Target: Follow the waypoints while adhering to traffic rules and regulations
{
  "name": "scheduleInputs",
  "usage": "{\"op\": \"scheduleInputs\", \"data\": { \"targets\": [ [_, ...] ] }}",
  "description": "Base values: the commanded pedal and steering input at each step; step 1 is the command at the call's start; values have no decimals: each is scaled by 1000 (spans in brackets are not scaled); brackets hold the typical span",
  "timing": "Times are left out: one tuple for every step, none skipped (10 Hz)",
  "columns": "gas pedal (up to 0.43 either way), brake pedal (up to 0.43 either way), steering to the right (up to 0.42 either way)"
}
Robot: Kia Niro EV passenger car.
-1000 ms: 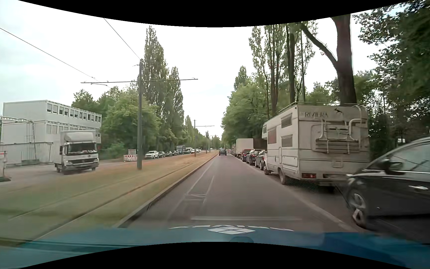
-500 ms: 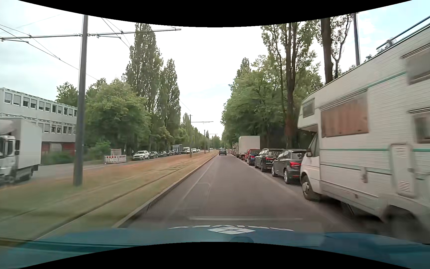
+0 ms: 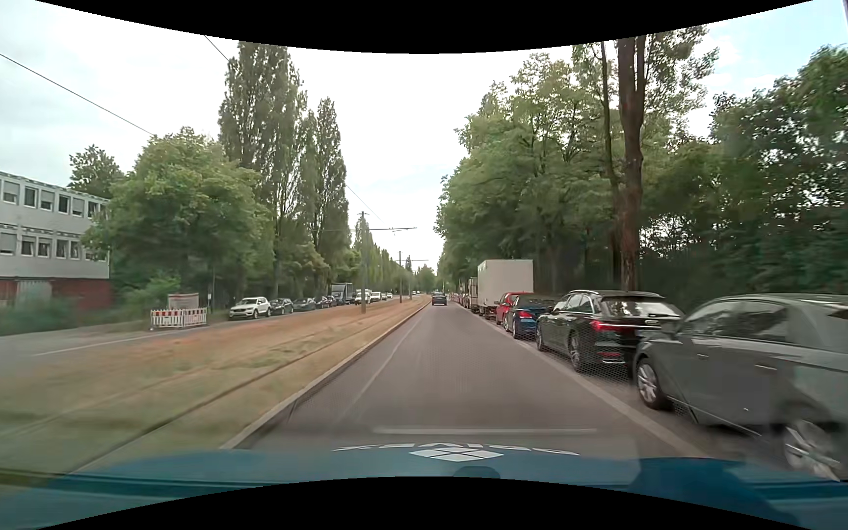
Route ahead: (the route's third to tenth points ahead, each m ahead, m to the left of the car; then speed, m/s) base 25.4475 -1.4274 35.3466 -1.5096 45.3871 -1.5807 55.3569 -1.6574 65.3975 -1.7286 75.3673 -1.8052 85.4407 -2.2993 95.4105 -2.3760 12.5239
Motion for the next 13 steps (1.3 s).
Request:
{"op": "scheduleInputs", "data": {
  "targets": [
    [169,0,-3],
    [169,0,-3],
    [169,0,-3],
    [169,0,-3],
    [169,0,-3],
    [169,0,-3],
    [169,0,-2],
    [169,0,-2],
    [169,0,-2],
    [169,0,-2],
    [169,0,-2],
    [169,0,-1],
    [169,0,-1]
  ]
}}
